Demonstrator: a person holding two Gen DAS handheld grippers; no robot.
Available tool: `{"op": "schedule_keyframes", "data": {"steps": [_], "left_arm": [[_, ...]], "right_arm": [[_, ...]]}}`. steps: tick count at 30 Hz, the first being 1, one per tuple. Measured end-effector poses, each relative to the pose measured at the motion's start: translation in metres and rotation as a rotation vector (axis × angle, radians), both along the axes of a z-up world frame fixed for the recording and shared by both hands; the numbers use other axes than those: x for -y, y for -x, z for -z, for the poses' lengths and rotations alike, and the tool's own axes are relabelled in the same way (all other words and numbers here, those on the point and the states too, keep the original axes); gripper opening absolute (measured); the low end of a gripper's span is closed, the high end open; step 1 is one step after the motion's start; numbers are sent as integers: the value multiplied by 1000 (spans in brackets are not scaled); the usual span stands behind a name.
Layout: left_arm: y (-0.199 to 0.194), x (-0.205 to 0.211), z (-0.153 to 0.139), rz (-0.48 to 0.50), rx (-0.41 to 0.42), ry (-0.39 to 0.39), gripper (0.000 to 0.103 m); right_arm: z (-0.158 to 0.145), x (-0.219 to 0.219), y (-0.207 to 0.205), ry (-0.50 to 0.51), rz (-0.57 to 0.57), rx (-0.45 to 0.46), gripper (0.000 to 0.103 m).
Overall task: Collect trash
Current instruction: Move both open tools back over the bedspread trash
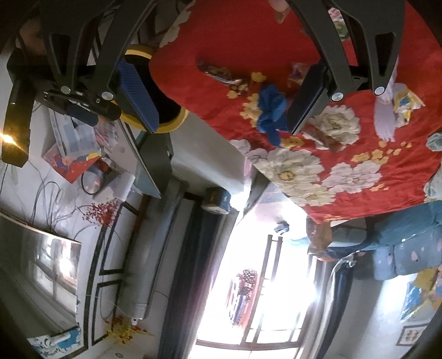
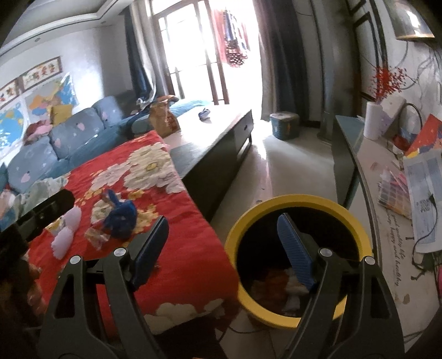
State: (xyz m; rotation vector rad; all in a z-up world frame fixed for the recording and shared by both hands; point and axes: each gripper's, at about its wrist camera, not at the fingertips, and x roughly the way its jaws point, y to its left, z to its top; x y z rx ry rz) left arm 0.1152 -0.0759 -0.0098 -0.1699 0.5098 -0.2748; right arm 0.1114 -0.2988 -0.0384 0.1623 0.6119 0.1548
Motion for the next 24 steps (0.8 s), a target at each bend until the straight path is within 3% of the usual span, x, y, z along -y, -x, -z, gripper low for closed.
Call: {"op": "schedule_keyframes", "data": {"steps": [24], "left_arm": [[3, -88, -1, -188, -9, 50, 91]], "right_arm": [[-7, -77, 2, 37, -175, 1, 74]]}}
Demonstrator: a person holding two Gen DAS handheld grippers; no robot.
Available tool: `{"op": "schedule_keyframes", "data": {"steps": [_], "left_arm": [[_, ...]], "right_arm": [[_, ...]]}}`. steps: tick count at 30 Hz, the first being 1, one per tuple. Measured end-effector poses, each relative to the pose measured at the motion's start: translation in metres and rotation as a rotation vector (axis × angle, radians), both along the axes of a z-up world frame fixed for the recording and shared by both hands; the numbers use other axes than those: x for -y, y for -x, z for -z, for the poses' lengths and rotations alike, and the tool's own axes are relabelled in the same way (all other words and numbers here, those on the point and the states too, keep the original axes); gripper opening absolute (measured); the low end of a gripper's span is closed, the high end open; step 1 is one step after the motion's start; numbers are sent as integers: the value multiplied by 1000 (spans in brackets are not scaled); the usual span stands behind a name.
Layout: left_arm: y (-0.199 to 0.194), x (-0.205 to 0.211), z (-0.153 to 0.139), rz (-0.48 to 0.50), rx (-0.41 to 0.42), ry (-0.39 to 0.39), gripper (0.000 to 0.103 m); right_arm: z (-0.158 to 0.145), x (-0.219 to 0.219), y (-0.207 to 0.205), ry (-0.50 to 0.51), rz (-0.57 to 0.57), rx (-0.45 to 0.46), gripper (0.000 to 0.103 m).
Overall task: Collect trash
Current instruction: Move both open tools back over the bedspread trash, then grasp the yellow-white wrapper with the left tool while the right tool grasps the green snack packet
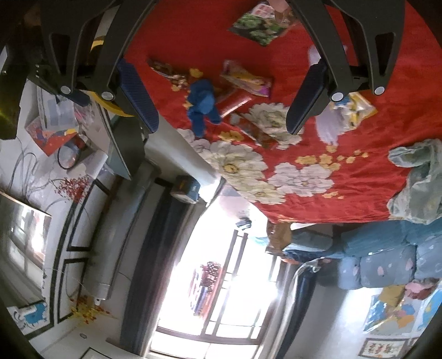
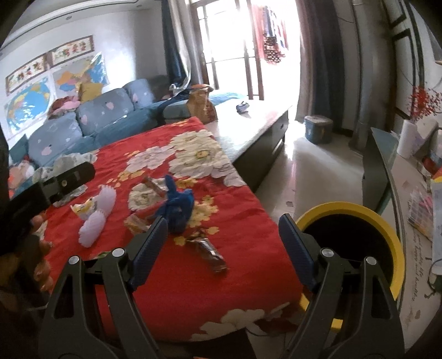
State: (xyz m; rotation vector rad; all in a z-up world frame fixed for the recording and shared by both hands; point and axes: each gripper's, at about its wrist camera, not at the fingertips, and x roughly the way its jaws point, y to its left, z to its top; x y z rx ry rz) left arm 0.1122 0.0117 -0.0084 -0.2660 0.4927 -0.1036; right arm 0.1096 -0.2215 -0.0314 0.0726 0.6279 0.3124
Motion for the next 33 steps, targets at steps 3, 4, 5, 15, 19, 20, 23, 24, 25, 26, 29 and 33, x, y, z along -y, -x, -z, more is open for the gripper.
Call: {"op": "schedule_keyframes", "data": {"steps": [3, 4, 5, 15, 19, 20, 23, 24, 25, 26, 29, 33], "left_arm": [[1, -12, -1, -27, -1, 8, 91], [2, -18, -2, -41, -1, 12, 91], [2, -20, -1, -48, -1, 14, 91], [3, -65, -1, -136, -16, 50, 91], [1, -82, 3, -175, -49, 43, 91], [0, -86, 4, -187, -61, 39, 91], [-2, -100, 11, -217, -90, 40, 91], [-2, -106, 14, -227, -104, 47, 91], [-3, -110, 17, -236, -115, 50, 91], [-4, -115, 20, -243, -131, 57, 91], [-8, -125, 31, -248, -175, 76, 90], [-12, -133, 48, -243, -232, 117, 89]], "right_arm": [[0, -12, 0, 6, -29, 0, 74], [-1, -15, -1, 8, -35, 1, 74], [-1, -19, -1, 10, -44, 2, 74], [-2, -55, 2, 16, -132, 0, 74], [0, -72, 2, 18, -169, -15, 74], [1, -74, 2, 19, -177, -18, 74], [8, -87, 4, 26, -202, -34, 74], [10, -92, 3, 24, -211, -44, 74], [13, -94, 3, 25, -217, -52, 74], [16, -98, 2, 26, -225, -64, 74], [24, -107, 0, 30, -242, -95, 74], [38, -119, -2, 24, -266, -151, 73]]}}
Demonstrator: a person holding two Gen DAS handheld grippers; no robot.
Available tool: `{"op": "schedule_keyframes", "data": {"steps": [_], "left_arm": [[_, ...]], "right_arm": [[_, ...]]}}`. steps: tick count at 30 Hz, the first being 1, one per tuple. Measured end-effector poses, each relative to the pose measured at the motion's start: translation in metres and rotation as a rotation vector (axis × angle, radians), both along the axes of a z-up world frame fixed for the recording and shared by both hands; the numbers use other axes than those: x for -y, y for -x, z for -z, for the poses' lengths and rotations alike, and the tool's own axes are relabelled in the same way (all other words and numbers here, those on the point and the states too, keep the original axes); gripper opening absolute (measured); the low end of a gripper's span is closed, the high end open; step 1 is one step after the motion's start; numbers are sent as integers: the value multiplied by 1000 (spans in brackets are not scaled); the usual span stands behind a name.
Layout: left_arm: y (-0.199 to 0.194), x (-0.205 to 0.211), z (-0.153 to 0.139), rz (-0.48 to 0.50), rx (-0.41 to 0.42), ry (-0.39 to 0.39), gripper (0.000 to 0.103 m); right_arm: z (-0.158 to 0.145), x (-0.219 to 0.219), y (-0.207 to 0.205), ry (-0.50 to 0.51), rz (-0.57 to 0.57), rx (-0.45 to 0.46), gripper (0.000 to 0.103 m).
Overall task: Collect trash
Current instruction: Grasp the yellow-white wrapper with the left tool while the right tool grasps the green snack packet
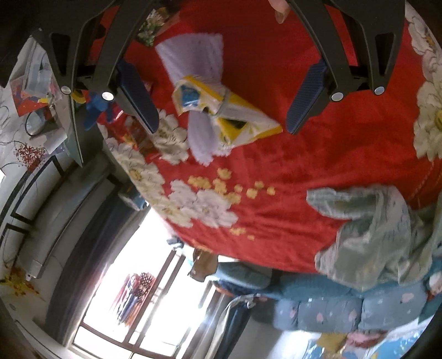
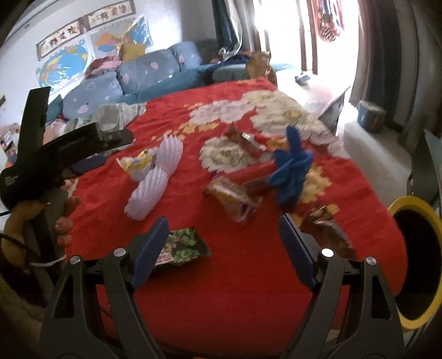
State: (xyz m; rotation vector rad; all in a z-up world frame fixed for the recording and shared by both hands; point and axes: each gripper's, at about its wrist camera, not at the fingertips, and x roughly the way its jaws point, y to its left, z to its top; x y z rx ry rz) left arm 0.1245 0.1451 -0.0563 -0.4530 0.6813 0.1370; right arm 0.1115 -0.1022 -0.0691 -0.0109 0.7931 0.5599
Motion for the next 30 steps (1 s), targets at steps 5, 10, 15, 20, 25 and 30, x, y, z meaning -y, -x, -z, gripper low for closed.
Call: {"op": "schedule_keyframes", "data": {"steps": [5, 10, 15, 20, 25, 30], "left_arm": [[-4, -6, 15, 6, -48, 48, 85], [-6, -4, 25, 27, -73, 104, 74], [-7, 0, 27, 53, -69, 137, 55], [-7, 7, 22, 80, -58, 139, 33], [-4, 6, 19, 73, -50, 144, 25], [1, 3, 7, 57, -14, 132, 22]], "right_arm": [[16, -9, -2, -3, -21, -65, 71], [30, -15, -4, -12, -45, -130, 64], [40, -20, 0, -26, -76, -175, 55], [41, -22, 3, -30, -101, -179, 22], [39, -18, 4, -45, -108, -178, 3], [28, -10, 7, -61, -105, -135, 2]]}}
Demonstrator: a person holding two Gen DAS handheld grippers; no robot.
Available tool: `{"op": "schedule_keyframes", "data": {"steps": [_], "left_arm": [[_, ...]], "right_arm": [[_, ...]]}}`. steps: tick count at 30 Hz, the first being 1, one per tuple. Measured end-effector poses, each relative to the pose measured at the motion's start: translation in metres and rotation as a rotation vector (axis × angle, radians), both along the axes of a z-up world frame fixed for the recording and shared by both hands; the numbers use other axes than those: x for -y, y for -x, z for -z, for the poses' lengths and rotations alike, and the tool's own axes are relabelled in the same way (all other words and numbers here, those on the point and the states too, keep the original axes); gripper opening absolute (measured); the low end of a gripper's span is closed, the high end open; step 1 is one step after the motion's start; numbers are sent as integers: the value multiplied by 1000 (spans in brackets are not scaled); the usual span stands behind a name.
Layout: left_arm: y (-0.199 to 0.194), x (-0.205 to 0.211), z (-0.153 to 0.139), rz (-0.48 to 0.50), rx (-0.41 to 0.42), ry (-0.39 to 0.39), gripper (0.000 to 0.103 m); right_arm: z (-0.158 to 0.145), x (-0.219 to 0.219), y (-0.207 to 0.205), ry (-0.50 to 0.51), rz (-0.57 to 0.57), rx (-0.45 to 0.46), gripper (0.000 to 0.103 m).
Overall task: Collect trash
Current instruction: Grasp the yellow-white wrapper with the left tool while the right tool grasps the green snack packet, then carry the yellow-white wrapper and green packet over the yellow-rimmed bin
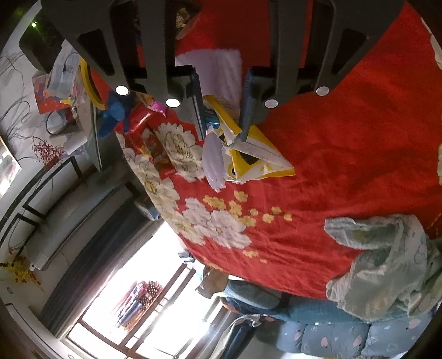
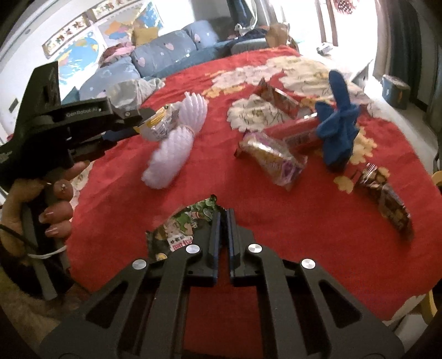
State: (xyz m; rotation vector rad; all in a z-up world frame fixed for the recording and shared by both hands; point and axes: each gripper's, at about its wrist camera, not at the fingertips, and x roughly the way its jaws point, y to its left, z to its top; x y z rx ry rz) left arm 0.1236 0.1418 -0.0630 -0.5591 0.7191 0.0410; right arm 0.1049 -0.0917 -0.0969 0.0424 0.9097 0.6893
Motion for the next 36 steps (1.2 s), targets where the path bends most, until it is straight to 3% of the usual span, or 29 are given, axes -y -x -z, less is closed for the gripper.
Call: {"op": "schedule_keyframes", "data": {"steps": [15, 36], "left_arm": [[12, 15, -39, 40, 100, -51, 18], [17, 81, -61, 218, 164, -104, 18]], "right_arm": [[-40, 26, -2, -44, 40, 115, 1], [-83, 89, -21, -106, 183, 211, 1]]}}
